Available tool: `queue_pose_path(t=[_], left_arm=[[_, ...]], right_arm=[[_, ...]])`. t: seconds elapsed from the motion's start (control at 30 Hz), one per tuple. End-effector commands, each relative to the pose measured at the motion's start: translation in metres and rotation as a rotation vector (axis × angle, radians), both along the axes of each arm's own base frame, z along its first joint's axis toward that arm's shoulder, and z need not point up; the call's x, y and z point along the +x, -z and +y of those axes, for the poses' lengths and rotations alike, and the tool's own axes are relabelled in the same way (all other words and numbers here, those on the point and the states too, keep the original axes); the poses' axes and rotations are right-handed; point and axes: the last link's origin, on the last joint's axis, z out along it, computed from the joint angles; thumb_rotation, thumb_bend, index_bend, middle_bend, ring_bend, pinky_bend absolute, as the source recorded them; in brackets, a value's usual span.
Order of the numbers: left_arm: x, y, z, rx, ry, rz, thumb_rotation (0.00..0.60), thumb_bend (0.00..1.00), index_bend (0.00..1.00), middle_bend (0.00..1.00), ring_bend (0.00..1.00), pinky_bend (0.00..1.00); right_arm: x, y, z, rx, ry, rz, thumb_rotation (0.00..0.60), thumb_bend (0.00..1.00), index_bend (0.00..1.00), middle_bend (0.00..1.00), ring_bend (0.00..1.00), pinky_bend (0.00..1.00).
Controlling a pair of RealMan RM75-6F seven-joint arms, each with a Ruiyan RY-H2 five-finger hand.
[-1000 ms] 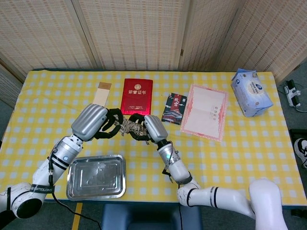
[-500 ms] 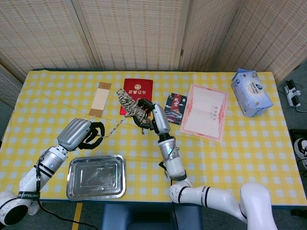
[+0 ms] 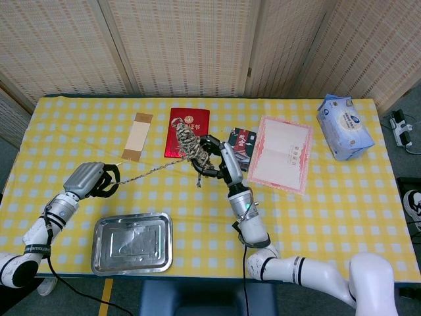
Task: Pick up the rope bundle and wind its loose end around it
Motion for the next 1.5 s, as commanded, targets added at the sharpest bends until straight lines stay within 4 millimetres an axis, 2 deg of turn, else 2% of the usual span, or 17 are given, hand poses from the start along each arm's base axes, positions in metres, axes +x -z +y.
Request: queue_pose_path(t=[0.03,0.27,0.57,0.93,1.17,1.5], left_arm=[[-0.011,0.005,0.009,-0.001,-0.051,0.008,0.6,0.49,0.65,0.94,0.88,0.82],[-0.022,0.009,0.023,0.018,-0.096,0.045,0.6,0.49,0.65,0.94,0.88,0.82],[-0.007,0.002,0.034,0.062,-0.03,0.111,0.6,0.49,0.65,0.94,0.88,0.82],[0.046,-0.016,0.04,0.272,0.263,0.276,0.6,0.49,0.64,0.94,0.87,0.82],[0.087,-0.016,0.035,0.335,0.391,0.29,0.6,0.49,0.64,0.94,0.87,0.82],[0.135,-0.012,0.029,0.38,0.506,0.268,0.6,0.49,0.64,0.94,0.87,0.82]], right_arm=[[-0.006,-0.003,0.003,0.025,-0.02,-0.006,0.6,0.61,0.81,0.64,0.74,0.64],[-0.013,-0.008,0.006,0.049,-0.052,-0.008,0.6,0.61,0.81,0.64,0.74,0.65],[-0.02,-0.008,0.012,0.084,-0.158,0.106,0.6,0.61,0.81,0.65,0.74,0.65],[-0.022,-0.002,0.023,0.109,-0.268,0.348,0.6,0.61,0.81,0.65,0.75,0.65],[-0.007,0.007,0.028,0.127,-0.292,0.42,0.6,0.61,0.81,0.65,0.74,0.65],[0.011,0.022,0.032,0.159,-0.285,0.474,0.6,0.61,0.81,0.65,0.75,0.66]])
